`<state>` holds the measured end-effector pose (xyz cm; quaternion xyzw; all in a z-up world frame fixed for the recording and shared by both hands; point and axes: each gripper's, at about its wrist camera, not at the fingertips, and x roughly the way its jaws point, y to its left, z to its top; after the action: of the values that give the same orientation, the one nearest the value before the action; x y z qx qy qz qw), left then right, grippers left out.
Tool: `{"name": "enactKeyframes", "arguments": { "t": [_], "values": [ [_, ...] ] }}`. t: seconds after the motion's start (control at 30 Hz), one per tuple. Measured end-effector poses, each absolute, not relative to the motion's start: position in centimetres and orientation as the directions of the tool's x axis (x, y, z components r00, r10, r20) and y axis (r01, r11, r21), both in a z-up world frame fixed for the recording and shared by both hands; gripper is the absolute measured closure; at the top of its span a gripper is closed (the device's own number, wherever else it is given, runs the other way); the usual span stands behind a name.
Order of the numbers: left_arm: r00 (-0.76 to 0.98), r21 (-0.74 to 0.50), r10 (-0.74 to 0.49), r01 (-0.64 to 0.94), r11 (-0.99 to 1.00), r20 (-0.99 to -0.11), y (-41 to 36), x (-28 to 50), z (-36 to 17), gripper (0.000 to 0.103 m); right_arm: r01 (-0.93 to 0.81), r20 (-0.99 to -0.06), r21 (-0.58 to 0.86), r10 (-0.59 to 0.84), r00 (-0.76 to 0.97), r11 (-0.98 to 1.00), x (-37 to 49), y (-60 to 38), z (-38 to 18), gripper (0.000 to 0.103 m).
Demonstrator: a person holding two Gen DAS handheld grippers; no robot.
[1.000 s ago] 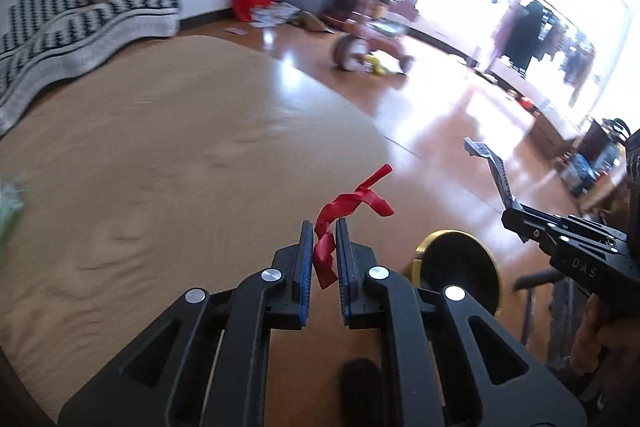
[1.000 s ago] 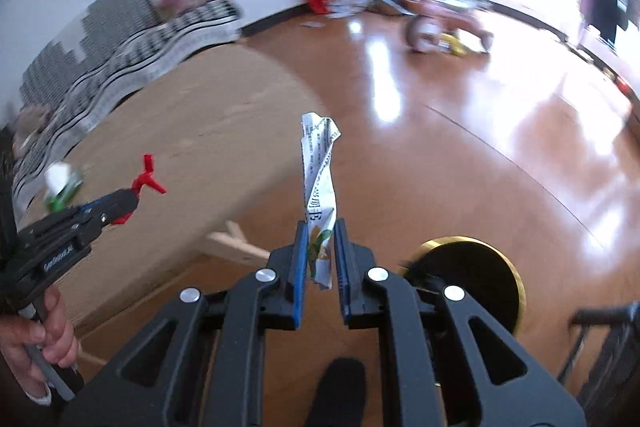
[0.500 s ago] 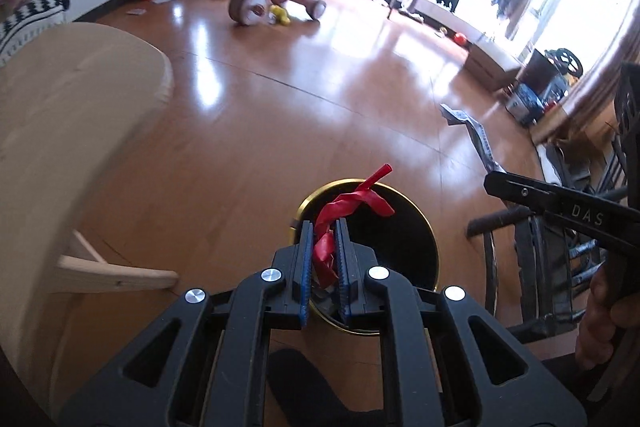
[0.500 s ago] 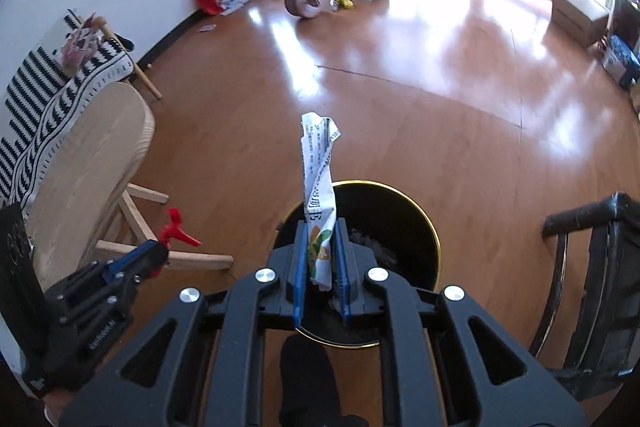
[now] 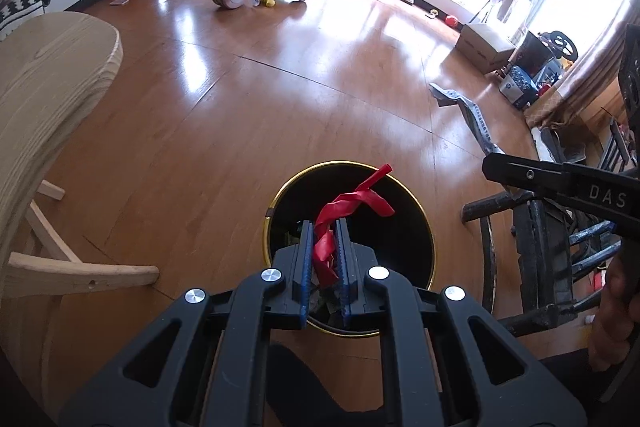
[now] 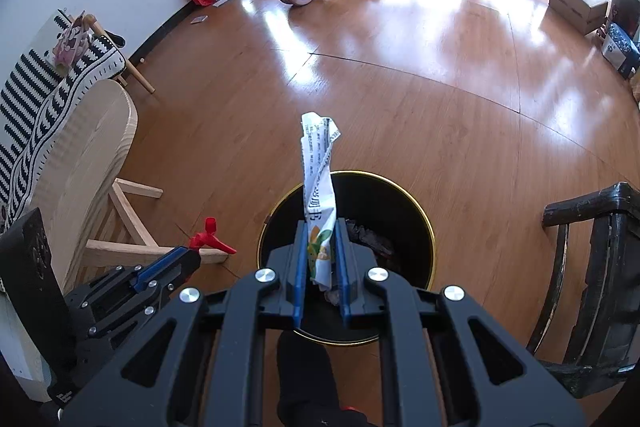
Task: Collect trash
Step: 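Carry ribbon and paper strip over the bin and open both tools to drop them, then move both tools back to the table toward the plastic bag and toy car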
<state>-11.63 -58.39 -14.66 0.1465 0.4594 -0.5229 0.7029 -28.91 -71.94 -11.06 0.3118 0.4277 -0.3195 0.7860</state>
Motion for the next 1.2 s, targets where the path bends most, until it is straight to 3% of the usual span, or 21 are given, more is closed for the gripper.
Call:
{"name": "enactKeyframes", "arguments": {
  "t": [0.1,0.17,0.2,0.23,0.27,0.3,0.47,0.7,0.9,1.2],
  "values": [
    [0.005,-0.301,-0.617,0.870,0.391,-0.787,-58.6,-11.7,-14.7,0.092,0.774,-0.873,0.216,-0.237,0.426,0.595,-29.0,-72.2,-11.1,0.089],
    [-0.020,-0.322,-0.625,0.869,0.375,-0.780,-58.8,-11.8,-14.9,0.079,0.784,-0.877,0.184,-0.261,0.403,0.593,-28.9,-72.3,-11.0,0.087],
    [-0.026,-0.329,-0.631,0.870,0.368,-0.775,-58.9,-11.9,-14.9,0.055,0.785,-0.878,0.176,-0.265,0.398,0.593,-28.8,-72.3,-11.0,0.072],
    [-0.022,-0.330,-0.639,0.870,0.367,-0.769,-58.9,-12.0,-14.9,0.037,0.786,-0.878,0.178,-0.265,0.398,0.592,-28.8,-72.3,-11.0,0.058],
    [-0.012,-0.327,-0.648,0.870,0.369,-0.762,-58.8,-12.1,-14.8,0.036,0.786,-0.876,0.180,-0.267,0.402,0.592,-28.9,-72.2,-11.0,0.038],
    [-0.014,-0.327,-0.648,0.872,0.365,-0.761,-58.8,-12.1,-14.8,0.036,0.785,-0.867,0.178,-0.283,0.410,0.593,-28.8,-72.1,-10.7,0.035],
    [0.003,-0.308,-0.637,0.874,0.376,-0.771,-58.5,-11.7,-14.6,0.033,0.775,-0.863,0.182,-0.279,0.421,0.606,-28.2,-71.8,-10.6,0.035],
    [0.116,-0.268,-0.632,0.837,0.478,-0.766,-53.6,-8.3,-11.7,0.021,0.707,-0.837,0.191,-0.263,0.480,0.681,-24.1,-69.0,-8.7,0.030],
    [0.303,-0.204,-0.593,0.743,0.637,-0.746,-43.2,-2.4,-7.3,0.017,0.577,-0.792,0.198,-0.217,0.570,0.793,-17.4,-62.6,-6.2,0.028],
    [0.539,-0.160,-0.395,0.430,0.889,-0.744,-21.3,6.0,-3.9,0.015,0.200,-0.737,0.234,0.040,0.675,0.952,-4.0,-45.3,-2.9,0.028]
  ]
}}
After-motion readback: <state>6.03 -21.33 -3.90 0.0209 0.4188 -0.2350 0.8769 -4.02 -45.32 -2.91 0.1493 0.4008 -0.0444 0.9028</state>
